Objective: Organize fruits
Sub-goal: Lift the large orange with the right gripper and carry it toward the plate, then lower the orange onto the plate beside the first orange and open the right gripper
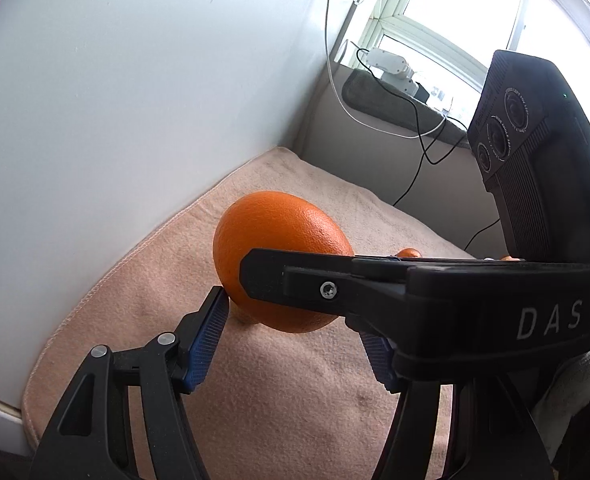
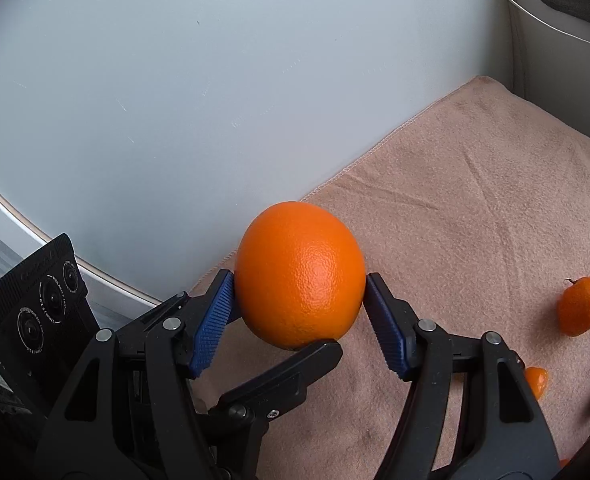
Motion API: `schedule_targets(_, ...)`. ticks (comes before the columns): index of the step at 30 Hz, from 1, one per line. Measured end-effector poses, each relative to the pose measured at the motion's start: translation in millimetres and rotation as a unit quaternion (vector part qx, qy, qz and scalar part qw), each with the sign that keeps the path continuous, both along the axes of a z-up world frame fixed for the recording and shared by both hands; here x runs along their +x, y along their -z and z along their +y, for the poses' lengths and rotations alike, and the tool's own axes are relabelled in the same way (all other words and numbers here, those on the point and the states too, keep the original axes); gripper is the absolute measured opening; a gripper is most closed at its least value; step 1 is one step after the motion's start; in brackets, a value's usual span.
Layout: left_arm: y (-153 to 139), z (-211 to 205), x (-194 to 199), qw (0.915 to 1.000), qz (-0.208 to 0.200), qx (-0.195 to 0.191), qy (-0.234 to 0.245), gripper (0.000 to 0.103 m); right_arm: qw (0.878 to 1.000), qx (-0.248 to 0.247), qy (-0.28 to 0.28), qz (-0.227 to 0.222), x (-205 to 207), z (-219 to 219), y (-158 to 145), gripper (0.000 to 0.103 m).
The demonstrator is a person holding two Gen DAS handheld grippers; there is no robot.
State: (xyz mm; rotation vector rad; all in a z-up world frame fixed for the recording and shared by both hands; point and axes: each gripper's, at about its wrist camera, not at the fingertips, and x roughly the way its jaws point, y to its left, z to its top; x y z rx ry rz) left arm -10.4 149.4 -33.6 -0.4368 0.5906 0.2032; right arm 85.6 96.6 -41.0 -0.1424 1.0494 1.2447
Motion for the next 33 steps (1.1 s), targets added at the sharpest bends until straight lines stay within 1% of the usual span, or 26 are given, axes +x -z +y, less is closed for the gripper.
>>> schedule_targets(4, -3.5, -17.3, 2.5, 0.9997, -0.006, 0.005, 0.022, 0.064, 1.000, 0.008, 0.027, 0.000, 4.2, -31.4, -13.9, 0.069)
schedule_targets(7, -6.7, -33.8, 5.4, 0.9990, -0.011, 0.007, 0.042, 0.064, 0.999, 0.011, 0.048, -0.003, 5.9, -54.6, -14.8, 0.069)
schedule_targets(8, -6.3, -39.7, 6.4, 0.9986, -0.013, 0.008, 0.050, 0.064, 0.998, 0.012, 0.056, -0.005, 6.1, -52.8, -26.4, 0.069)
schedule_targets(13, -11.2, -66.8, 18.8, 0.9958, -0.017, 0.013, 0.089, 0.063, 0.995, 0.019, 0.095, -0.007, 12.6, -95.4, -33.8, 0.069)
schedule_targets(21, -20.3, -114.0, 38.2, 0.9888, -0.021, 0.016, 0.147, 0.063, 0.987, 0.030, 0.157, -0.010, 18.5, -161.2, -44.1, 0.069)
schedule_targets(23, -21.3, -124.9, 37.4, 0.9867, -0.023, 0.016, 0.160, 0.064, 0.985, 0.032, 0.171, -0.010, 19.3, -176.1, -45.6, 0.069)
schedule_targets(27, -22.6, -143.9, 45.5, 0.9822, -0.021, 0.012, 0.186, 0.064, 0.980, 0.036, 0.197, -0.009, 21.1, -206.3, -47.3, 0.069)
schedule_targets(33, -25.9, -174.5, 57.0, 0.9747, -0.023, 0.020, 0.222, 0.064, 0.971, 0.048, 0.232, -0.004, 26.1, -244.5, -50.7, 0.069)
